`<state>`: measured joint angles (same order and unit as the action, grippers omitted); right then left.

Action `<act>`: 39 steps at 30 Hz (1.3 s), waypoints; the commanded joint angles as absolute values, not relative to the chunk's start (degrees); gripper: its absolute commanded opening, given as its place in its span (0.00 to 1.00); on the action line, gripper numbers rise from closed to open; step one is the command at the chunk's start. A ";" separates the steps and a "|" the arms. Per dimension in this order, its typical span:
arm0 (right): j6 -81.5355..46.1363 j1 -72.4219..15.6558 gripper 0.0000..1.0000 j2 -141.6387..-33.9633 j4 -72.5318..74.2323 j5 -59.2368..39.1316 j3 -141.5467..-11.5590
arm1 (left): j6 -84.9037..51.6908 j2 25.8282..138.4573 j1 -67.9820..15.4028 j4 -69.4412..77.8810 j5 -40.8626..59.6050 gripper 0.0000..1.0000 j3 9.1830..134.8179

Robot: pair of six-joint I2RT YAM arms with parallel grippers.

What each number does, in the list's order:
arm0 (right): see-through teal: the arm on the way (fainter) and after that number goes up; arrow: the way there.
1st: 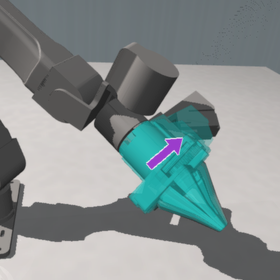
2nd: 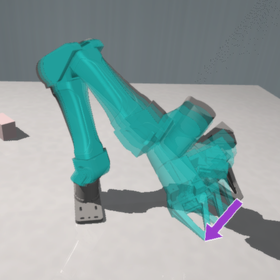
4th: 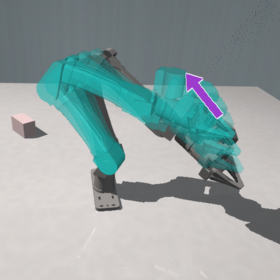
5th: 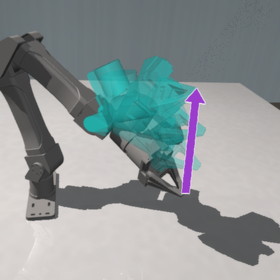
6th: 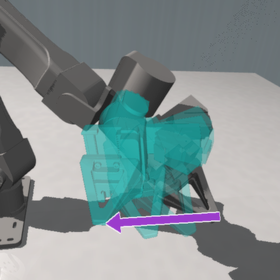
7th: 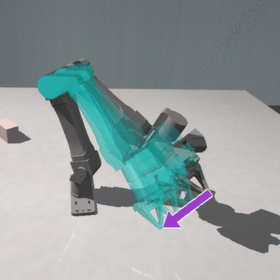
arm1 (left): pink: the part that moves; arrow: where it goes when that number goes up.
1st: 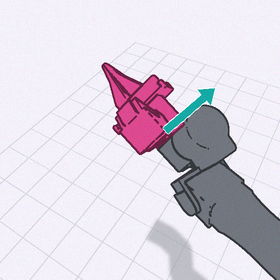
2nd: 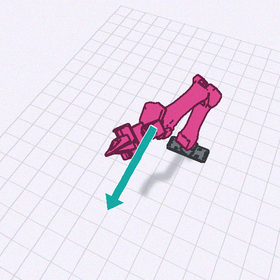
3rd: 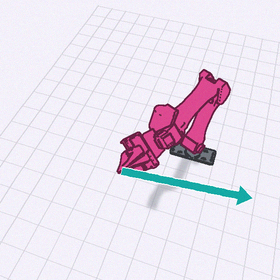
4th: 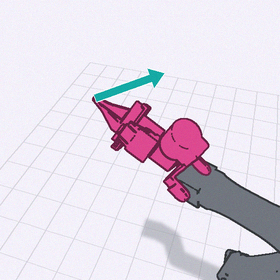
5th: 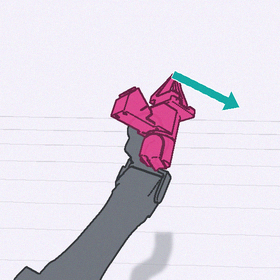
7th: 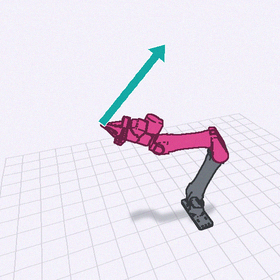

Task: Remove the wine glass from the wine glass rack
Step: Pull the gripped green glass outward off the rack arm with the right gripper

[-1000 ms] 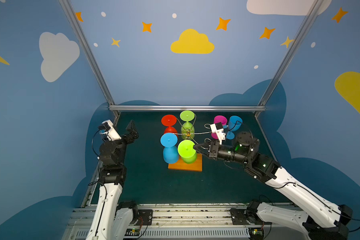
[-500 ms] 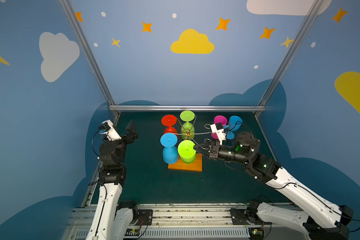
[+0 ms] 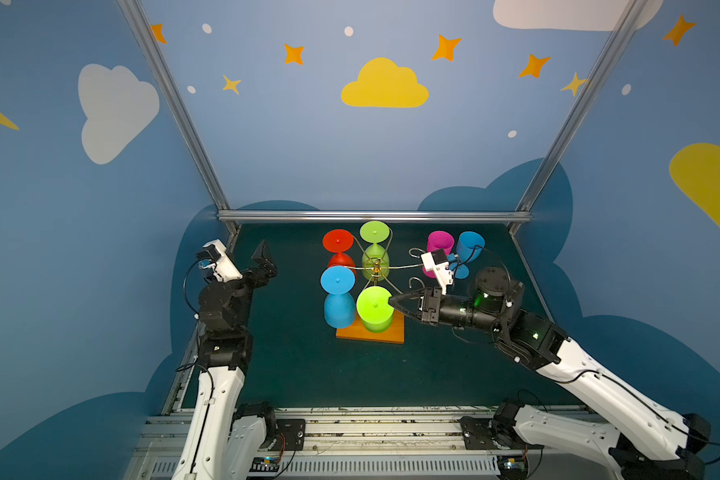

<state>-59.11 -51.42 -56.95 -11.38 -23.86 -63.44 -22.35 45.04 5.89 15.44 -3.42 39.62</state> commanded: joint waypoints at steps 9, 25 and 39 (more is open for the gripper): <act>-57.92 -52.39 0.00 -59.04 -8.92 -25.33 -66.06 | -22.32 44.30 6.15 15.38 -3.65 0.99 39.10; -56.65 -51.80 0.00 -61.03 -7.74 -23.03 -67.70 | -22.30 44.03 6.16 15.27 -3.67 0.99 39.20; -58.00 -48.47 0.00 -61.37 -5.66 -22.71 -66.63 | -22.13 43.81 6.15 15.17 -3.88 0.99 39.20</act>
<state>-58.15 -49.06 -61.87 -8.71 -23.62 -65.60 -22.33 44.47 5.89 15.44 -3.44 39.62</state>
